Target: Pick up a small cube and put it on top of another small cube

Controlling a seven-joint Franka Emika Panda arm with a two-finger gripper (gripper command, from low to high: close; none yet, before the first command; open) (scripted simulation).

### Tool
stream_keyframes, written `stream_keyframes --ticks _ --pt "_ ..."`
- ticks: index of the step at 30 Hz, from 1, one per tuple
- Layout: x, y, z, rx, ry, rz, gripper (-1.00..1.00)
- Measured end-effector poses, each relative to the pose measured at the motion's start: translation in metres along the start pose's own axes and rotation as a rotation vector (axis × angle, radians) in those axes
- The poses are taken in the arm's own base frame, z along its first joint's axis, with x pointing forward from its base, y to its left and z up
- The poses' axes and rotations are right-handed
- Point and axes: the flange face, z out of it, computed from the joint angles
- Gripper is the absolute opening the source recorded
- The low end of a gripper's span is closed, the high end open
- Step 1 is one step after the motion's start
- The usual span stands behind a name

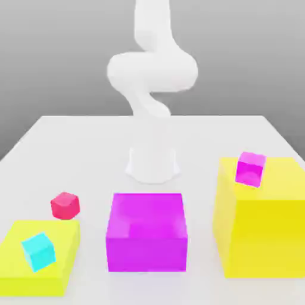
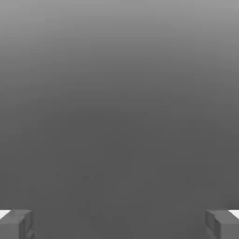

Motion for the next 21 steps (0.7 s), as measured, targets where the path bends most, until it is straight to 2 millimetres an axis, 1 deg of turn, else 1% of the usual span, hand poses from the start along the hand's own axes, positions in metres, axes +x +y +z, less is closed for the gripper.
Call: stream_keyframes --ticks 2,5,8,10,12,15,18,21 --pt "0.011 0.027 0.045 -0.076 -0.002 0.144 0.00" --pt "0.023 0.075 0.101 -0.181 0.004 0.351 0.00" --pt "0.029 0.131 0.149 -0.282 0.017 0.560 0.00" --pt "0.029 0.172 0.176 -0.348 0.030 0.700 0.00" --pt "0.025 0.214 0.199 -0.412 0.045 0.842 0.00" --pt "0.013 0.278 0.225 -0.507 0.075 1.056 0.00" --pt "-0.008 0.341 0.243 -0.602 0.112 1.272 0.00" --pt "-0.037 0.400 0.252 -0.695 0.154 1.488 0.00"
